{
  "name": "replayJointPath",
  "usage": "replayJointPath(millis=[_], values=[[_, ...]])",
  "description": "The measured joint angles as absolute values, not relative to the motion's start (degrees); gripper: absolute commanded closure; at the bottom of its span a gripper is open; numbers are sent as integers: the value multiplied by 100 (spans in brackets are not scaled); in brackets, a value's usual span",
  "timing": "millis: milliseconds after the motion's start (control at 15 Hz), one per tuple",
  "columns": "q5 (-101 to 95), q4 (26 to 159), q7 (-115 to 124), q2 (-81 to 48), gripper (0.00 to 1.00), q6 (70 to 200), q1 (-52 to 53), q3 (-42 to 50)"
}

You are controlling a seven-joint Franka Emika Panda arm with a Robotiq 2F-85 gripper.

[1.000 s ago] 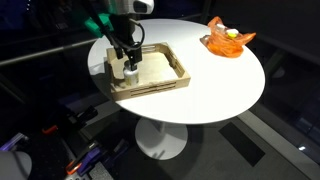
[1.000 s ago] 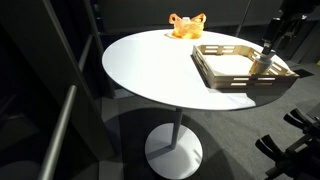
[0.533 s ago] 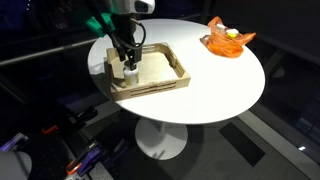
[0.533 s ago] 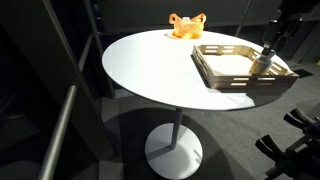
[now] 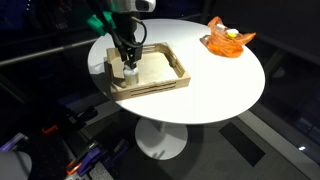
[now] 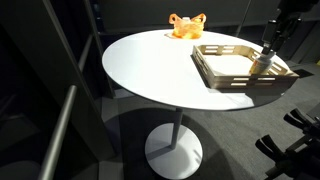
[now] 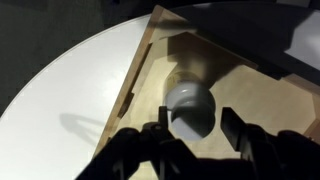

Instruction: Pick up the white lid from the white medicine bottle and put it in the tray

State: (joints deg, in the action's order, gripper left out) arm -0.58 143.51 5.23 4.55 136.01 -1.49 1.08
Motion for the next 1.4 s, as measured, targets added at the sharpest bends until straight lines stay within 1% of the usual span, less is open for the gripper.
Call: replayJointPath(millis=[133,400,467,667,933,1400], values=[[-58,14344,523,455,52,13601,-149,108],[-58,14340,523,455,58,13601,-149,108],[-58,14337,523,456,58,13601,-149,108],[-58,14333,523,455,67,13601,-149,108],[-58,14308,523,454,68,13601,-149,108],[-58,14182,522,427,74,13601,-149,108]])
